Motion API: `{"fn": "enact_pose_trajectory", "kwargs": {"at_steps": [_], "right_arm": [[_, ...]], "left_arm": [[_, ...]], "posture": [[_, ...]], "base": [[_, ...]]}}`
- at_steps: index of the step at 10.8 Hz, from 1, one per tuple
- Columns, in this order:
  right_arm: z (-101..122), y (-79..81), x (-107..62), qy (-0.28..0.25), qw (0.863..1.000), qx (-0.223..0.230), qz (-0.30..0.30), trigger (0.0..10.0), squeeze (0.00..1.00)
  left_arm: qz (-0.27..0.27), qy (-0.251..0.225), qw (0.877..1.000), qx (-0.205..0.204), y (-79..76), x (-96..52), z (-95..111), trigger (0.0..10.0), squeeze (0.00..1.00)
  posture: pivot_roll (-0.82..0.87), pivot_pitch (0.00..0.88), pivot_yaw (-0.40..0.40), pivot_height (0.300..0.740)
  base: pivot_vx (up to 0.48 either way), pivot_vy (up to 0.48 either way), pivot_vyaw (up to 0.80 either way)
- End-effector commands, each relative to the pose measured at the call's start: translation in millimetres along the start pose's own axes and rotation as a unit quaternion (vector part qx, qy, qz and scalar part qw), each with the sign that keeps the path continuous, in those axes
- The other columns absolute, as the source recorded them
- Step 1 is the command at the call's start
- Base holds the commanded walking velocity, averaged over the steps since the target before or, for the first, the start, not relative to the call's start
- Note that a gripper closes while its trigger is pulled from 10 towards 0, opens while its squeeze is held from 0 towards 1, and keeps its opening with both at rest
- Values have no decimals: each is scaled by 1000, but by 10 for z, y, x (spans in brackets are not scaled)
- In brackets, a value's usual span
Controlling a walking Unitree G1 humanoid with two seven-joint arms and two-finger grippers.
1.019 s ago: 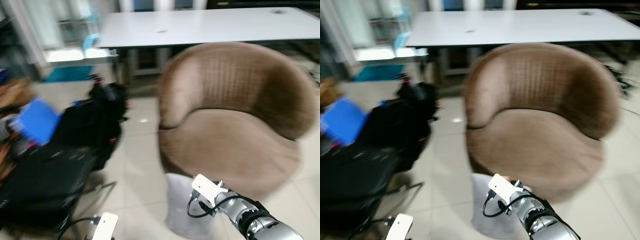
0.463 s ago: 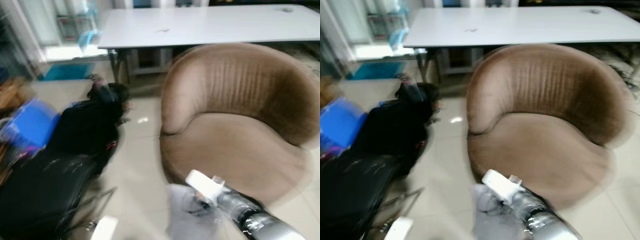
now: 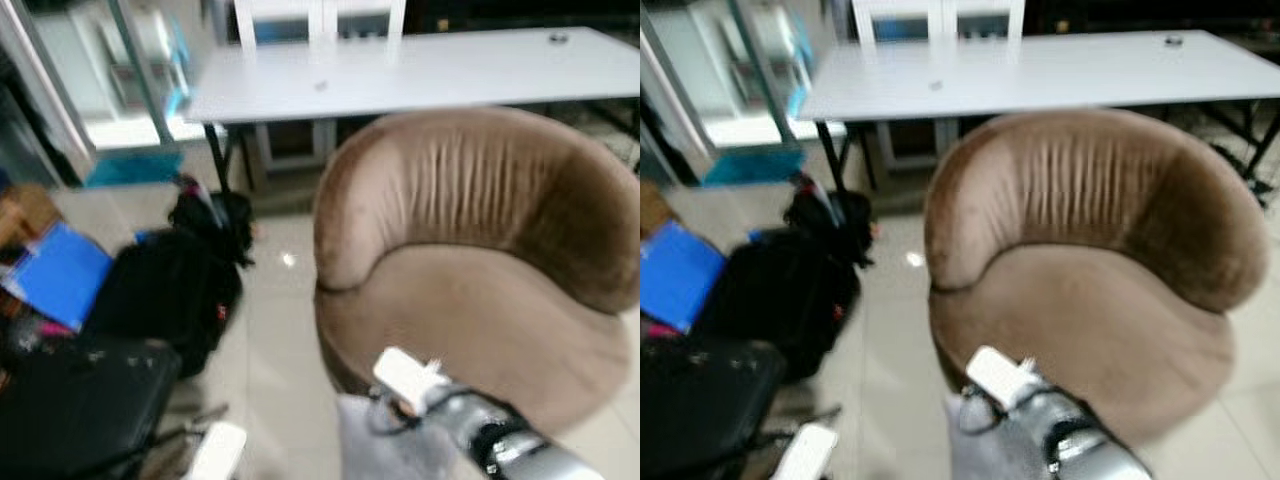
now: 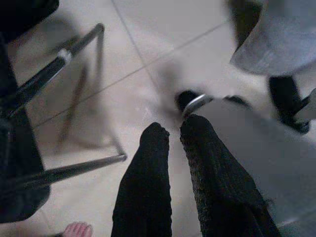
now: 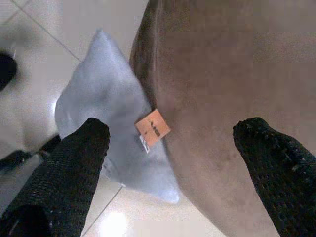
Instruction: Move the pillow to the sofa from floor
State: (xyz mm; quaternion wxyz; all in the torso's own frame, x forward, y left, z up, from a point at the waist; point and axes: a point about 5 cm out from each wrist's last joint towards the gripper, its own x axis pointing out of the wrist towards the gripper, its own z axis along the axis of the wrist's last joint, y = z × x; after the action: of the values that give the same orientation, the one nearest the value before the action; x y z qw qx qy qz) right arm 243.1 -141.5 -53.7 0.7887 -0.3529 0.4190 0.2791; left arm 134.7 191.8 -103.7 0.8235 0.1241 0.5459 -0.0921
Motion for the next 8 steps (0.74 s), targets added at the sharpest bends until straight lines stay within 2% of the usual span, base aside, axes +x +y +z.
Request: {"fn": "enact_pose_trajectory", "kwargs": {"at_steps": [1, 5, 8], "right_arm": [[-32, -77, -15, 5, 1000, -4, -7, 10000, 0], [-14, -73, -13, 2, 1000, -8, -8, 10000, 0], [-8, -69, -12, -10, 1000, 14, -16, 10000, 0]], "left_arm": [[-4, 11, 1000, 0, -44, -2, -66, 10000, 0], [-4, 8, 1000, -7, -36, -4, -65, 10000, 0], [-1, 7, 1000, -1, -28, -4, -63, 10000, 0]], "posture": [[-127, 0, 18, 740], [-122, 0, 16, 740], [-119, 0, 17, 740]], "base": [[0, 0, 0], [0, 0, 0], [0, 0, 0]]}}
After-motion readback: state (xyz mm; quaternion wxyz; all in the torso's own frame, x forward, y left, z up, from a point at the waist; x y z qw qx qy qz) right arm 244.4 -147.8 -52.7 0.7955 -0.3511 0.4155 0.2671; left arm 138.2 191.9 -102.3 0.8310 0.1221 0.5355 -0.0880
